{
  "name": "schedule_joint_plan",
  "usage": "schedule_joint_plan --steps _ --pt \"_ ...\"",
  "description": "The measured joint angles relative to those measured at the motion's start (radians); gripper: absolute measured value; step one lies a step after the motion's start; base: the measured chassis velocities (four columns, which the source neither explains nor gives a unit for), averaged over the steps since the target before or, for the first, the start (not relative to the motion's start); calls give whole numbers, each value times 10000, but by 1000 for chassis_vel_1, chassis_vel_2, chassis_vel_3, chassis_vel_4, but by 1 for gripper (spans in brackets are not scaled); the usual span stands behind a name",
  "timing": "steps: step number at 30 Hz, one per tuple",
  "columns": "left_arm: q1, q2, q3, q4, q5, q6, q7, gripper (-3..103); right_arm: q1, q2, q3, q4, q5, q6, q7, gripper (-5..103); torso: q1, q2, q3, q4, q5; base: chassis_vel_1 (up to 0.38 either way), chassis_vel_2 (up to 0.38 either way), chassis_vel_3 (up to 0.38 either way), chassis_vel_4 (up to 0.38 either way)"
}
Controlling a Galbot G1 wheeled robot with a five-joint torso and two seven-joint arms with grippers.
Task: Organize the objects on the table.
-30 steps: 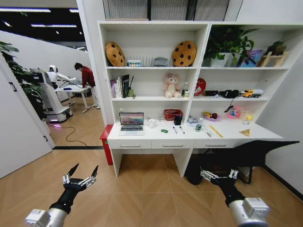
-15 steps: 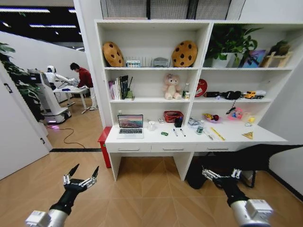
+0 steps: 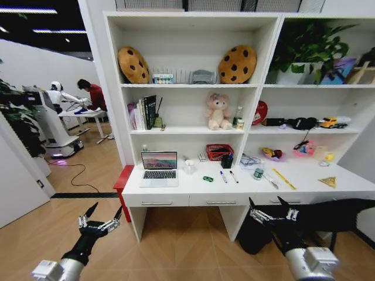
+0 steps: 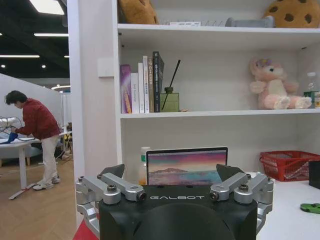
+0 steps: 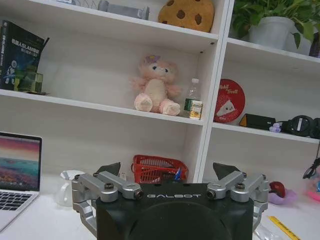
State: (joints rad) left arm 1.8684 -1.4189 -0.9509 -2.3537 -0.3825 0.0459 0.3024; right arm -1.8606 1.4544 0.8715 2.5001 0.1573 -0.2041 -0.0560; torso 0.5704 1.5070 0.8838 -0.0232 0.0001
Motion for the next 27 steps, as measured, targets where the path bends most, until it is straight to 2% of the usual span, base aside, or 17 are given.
schedule_joint_plan --steps 3,4,7,9,10,11,13,15,20,24,25,27 --pt "-24 -6 3 43 0 -10 -1 100 11 -2 -25 0 -3 39 -3 100 -2 2 -2 -5 -4 -371 360 357 -359" --pt "-35 -6 4 70 0 -20 -1 100 38 -4 -56 0 -8 83 -10 100 1 0 1 2 1 -363 374 336 -370" --pt "-56 -2 4 110 12 -40 3 100 86 -1 -143 0 -26 131 -41 100 -3 2 -2 2 -3 -366 370 356 -365" --pt "-71 0 11 119 15 -41 1 100 95 1 -162 0 -35 142 -53 100 -2 2 -3 -6 -7 -354 339 355 -368" --pt "-107 -4 28 133 17 -41 2 100 133 -6 -192 0 -57 187 -60 100 5 -2 2 4 8 -354 328 330 -332" --pt "-107 -4 28 133 17 -41 2 100 133 -6 -192 0 -57 187 -60 100 5 -2 2 4 8 -354 328 330 -332" --pt "-169 -20 64 167 17 -37 -6 100 171 -28 -202 -40 -71 203 -59 100 7 -2 1 -2 -7 -255 283 300 -258" --pt "-191 -27 81 190 19 -30 -16 100 190 -44 -203 -88 -74 202 -56 100 7 -2 1 -4 -3 -242 174 129 -242" --pt "-303 -34 122 323 31 -16 -204 100 210 -64 -218 -204 -92 133 -42 100 1 -2 0 3 -3 -47 66 22 -8" --pt "-422 -14 132 363 56 0 -282 100 202 -49 -225 -237 -100 118 -32 100 -14 6 -4 0 1 43 -64 -38 47" --pt "-535 24 142 378 110 28 -316 103 190 -40 -227 -260 -111 113 -7 100 -18 9 -6 -1 -3 64 -71 -87 62" --pt "-659 58 150 380 180 68 -330 100 189 -35 -227 -270 -119 111 36 100 -19 9 -6 -2 0 64 -71 -68 65"
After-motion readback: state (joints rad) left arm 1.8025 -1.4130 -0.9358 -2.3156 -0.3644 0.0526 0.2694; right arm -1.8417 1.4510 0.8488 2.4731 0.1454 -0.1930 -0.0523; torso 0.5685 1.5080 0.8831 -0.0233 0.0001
